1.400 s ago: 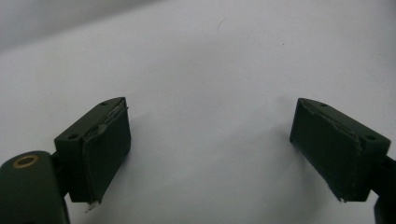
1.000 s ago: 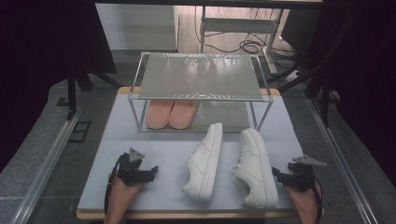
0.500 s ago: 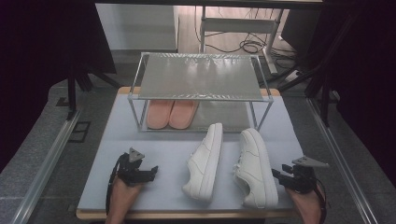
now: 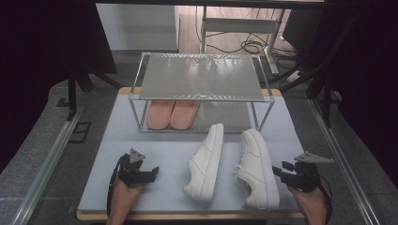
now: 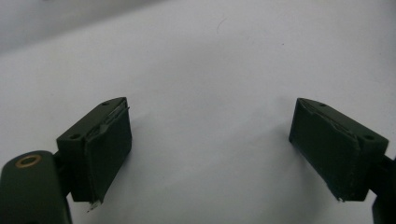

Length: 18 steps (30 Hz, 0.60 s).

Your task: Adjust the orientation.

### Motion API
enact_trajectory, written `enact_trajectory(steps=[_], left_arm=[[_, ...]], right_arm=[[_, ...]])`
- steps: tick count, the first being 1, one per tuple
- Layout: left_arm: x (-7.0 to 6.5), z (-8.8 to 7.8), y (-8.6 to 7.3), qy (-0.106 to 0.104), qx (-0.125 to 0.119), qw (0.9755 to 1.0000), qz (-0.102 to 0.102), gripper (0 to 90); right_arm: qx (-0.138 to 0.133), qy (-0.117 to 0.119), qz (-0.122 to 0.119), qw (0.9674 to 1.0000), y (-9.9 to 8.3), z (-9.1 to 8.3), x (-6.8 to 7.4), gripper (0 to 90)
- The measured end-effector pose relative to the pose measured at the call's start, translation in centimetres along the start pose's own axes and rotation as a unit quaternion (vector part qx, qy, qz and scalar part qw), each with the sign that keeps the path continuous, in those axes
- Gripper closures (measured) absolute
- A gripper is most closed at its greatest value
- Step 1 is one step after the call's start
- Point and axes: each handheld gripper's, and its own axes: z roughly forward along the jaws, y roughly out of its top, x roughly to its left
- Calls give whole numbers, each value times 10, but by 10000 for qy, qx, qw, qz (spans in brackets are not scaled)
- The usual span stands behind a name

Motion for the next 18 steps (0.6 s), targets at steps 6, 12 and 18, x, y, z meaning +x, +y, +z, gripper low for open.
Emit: enact_trajectory(steps=[6,12,18], left_arm=[[0,0,0,4,-7,10000,1,130],[-1,0,0,16,-28,10000,32,136],[-1,0,0,14,-28,10000,33,137]], right_arm=[[39,-7,-126,9999,11,-5,8,532],[-28,10,-113,9999,18,-12,10,592],[-25,54,-177,9998,26,-20,16,634]])
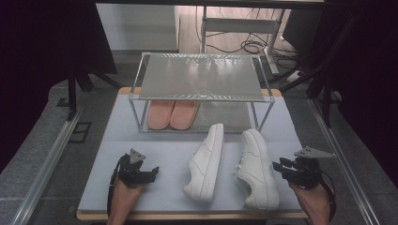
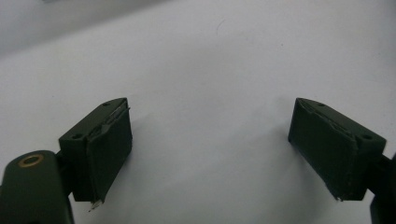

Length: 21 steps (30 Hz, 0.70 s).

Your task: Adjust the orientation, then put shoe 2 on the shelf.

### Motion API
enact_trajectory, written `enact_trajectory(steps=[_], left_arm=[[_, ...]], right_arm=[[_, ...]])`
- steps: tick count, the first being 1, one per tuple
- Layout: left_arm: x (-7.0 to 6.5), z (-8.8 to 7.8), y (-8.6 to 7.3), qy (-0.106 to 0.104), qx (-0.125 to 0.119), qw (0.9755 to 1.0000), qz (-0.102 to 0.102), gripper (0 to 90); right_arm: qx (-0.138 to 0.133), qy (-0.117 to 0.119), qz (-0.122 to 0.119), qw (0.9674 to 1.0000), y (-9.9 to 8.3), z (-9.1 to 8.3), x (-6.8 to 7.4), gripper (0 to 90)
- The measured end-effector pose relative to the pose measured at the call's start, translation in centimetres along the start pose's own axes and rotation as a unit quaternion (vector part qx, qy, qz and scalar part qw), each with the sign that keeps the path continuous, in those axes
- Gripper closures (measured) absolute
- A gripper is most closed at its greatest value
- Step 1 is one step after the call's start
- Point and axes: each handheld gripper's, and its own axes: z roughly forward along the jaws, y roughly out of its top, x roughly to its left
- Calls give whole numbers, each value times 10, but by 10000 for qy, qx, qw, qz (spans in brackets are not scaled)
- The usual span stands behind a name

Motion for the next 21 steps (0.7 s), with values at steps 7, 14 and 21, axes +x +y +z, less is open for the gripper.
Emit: enact_trajectory(steps=[7,14,21], left_arm=[[-2,-1,0,44,-33,10000,65,145],[-1,0,0,23,-37,10000,25,145],[-1,0,0,34,-39,10000,39,146]], right_arm=[[5,215,-58,9998,8,-4,11,716],[-57,372,-84,9993,11,-3,18,830],[-37,468,-168,9988,15,-1,23,890]])
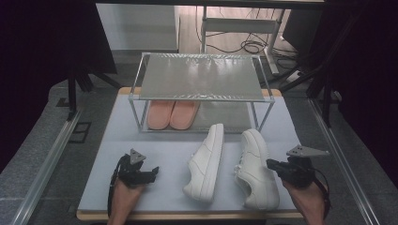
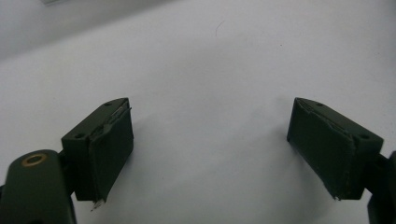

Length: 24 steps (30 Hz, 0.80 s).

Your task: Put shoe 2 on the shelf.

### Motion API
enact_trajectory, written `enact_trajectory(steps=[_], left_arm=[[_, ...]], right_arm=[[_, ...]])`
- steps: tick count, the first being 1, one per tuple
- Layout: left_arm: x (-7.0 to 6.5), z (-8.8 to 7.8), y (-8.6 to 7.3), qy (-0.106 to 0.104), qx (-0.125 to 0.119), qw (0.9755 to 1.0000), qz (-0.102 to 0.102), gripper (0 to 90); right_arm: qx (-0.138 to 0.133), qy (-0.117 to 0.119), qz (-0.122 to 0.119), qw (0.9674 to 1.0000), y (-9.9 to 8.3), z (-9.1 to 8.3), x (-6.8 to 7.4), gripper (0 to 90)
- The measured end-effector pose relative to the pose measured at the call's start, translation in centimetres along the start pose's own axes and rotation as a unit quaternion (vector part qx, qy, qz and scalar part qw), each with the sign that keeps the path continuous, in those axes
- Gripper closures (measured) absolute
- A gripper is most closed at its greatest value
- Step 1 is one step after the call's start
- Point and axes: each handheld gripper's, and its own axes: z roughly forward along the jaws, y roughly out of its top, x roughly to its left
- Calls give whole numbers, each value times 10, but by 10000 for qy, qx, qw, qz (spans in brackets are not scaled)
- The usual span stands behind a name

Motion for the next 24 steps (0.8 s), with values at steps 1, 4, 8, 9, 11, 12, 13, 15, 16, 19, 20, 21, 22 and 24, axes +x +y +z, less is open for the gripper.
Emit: enact_trajectory(steps=[1,4,8,9,11,12,13,15,16,19,20,21,22,24], left_arm=[[0,0,0,-2,-3,10000,-5,146],[0,0,0,2,6,10000,12,146],[0,0,0,-13,0,10000,-23,146],[0,0,0,-12,-1,10000,-17,146],[0,0,0,1,1,10000,8,147],[0,0,0,5,-2,10000,10,147],[0,0,0,5,-2,10000,10,147],[0,0,0,2,0,10000,8,147],[0,0,0,2,2,10000,9,147],[0,0,0,3,0,10000,9,147],[0,0,0,5,-1,10000,11,147],[0,0,0,5,-2,10000,11,146],[0,0,0,0,-1,10000,8,147],[0,0,0,-14,-8,10000,-18,148]], right_arm=[[0,-7,-8,10000,1,1,0,893],[10,-11,-15,10000,1,1,0,900],[42,-15,-18,10000,0,3,-1,900],[64,-27,-10,10000,0,3,-1,900],[73,-55,-21,10000,-1,4,-1,900],[78,-66,-25,9999,-2,4,-2,900],[93,-79,-22,9999,-3,5,-2,900],[138,-139,-35,9998,-4,5,-3,900],[152,-167,-37,9997,-5,6,-4,900],[113,-130,29,9998,-8,5,-7,900],[101,-140,18,9998,-9,5,-7,900],[98,-163,-3,9998,-9,5,-8,900],[95,-203,-19,9997,-10,4,-8,900],[109,-288,-41,9995,-10,3,-8,900]])
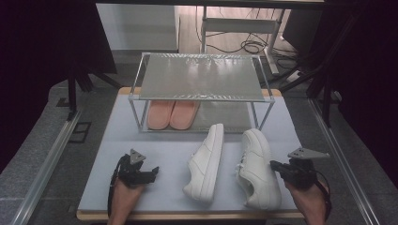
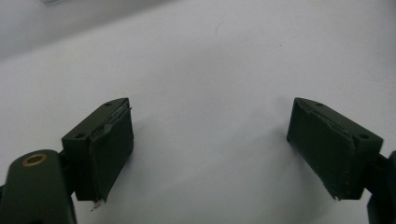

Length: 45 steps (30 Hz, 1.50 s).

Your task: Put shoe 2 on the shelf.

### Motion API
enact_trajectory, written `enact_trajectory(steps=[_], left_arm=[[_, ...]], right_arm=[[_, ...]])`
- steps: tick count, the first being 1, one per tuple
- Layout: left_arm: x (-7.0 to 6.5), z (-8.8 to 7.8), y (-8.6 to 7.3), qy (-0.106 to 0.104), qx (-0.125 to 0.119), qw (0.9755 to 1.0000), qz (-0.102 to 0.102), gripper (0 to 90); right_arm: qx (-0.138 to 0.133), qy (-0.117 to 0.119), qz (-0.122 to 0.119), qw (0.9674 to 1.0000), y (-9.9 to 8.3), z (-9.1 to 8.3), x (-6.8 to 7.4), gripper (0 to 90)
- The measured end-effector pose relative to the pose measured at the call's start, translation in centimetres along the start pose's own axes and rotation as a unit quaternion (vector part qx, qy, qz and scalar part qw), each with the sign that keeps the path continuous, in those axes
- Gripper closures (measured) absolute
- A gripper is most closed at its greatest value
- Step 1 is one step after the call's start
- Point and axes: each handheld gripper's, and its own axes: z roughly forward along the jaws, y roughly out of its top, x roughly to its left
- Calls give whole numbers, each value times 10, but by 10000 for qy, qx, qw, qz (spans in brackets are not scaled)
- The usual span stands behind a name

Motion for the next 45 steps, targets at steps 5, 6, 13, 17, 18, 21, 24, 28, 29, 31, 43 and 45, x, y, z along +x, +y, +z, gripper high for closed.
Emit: enact_trajectory(steps=[5,6,13,17,18,21,24,28,29,31,43,45], left_arm=[[0,0,0,-2,2,10000,-1,148],[0,0,0,-2,1,10000,1,148],[1,0,0,-15,19,10000,-3,149],[1,0,0,-22,22,10000,-13,149],[1,0,0,-19,22,10000,-14,148],[1,0,0,-23,22,10000,-16,148],[1,0,0,-22,23,10000,-19,148],[1,0,0,-23,24,10000,-21,148],[1,0,0,-23,24,10000,-21,148],[1,0,0,-22,22,10000,-23,148],[1,0,0,-21,21,10000,-22,148],[1,0,0,-27,22,10000,-24,148]], right_arm=[[-38,-103,46,9999,-3,-2,-3,900],[-37,-108,47,9999,-4,-2,-4,900],[-36,-313,87,9995,-8,-5,-9,900],[-6,-466,136,9988,-12,-7,-16,900],[-4,-477,156,9987,-13,-7,-18,900],[61,-583,169,9981,-15,-7,-22,900],[117,-698,172,9973,-17,-7,-25,900],[174,-788,262,9964,-22,-5,-32,900],[204,-833,284,9959,-24,-5,-34,900],[239,-910,311,9951,-28,-3,-37,900],[393,-972,604,9927,-43,5,-55,900],[376,-998,725,9916,-49,7,-61,900]])
